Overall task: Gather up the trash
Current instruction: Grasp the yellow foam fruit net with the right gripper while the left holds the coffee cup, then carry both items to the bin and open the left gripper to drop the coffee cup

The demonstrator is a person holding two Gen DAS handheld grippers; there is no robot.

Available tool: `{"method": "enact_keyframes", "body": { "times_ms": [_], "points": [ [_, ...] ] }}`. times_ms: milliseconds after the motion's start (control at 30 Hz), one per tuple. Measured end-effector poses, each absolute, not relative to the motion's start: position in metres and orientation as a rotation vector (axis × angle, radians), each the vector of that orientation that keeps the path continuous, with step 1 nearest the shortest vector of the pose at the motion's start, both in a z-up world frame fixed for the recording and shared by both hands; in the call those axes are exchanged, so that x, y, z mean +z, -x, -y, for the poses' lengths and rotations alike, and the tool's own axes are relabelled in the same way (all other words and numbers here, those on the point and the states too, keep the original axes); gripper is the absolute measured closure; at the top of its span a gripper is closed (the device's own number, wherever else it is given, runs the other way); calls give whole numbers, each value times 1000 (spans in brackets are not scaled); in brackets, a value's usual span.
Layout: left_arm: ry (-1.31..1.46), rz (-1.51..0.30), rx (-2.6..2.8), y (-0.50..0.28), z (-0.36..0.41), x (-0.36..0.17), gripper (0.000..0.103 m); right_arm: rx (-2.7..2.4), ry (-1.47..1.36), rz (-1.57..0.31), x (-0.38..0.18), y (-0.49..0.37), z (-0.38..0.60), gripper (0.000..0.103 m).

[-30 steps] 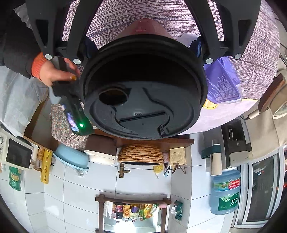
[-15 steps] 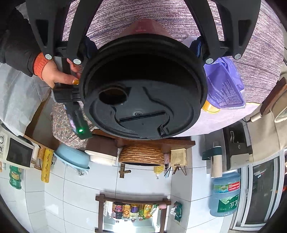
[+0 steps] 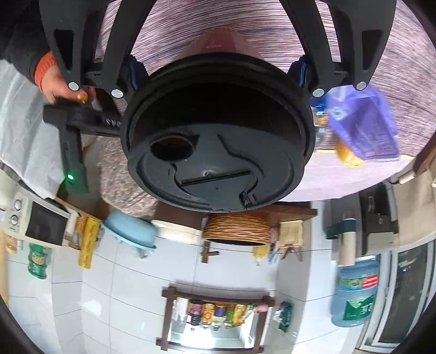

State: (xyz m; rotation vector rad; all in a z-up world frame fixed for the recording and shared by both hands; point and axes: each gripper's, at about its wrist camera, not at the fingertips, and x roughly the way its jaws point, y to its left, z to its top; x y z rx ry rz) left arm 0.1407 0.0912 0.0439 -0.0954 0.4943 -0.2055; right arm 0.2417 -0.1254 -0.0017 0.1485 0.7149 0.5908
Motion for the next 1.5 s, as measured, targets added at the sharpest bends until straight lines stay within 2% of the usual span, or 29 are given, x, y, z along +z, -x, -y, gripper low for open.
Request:
{"method": "enact_keyframes", "body": {
  "times_ms": [433, 767, 1067, 1500],
  "points": [
    [84, -511, -436, -163, 30, 42, 24, 305, -181, -603, 3, -175, 269, 92],
    [31, -559, -566, -183, 131, 27, 24, 86, -238, -631, -29, -147, 364, 92],
    [35, -730, -570, -227, 209, -40, 25, -42, -268, -667, -66, -129, 414, 92],
    [-77, -909, -508, -267, 269, -134, 23, -126, -318, -723, -107, -117, 453, 92]
  ]
}}
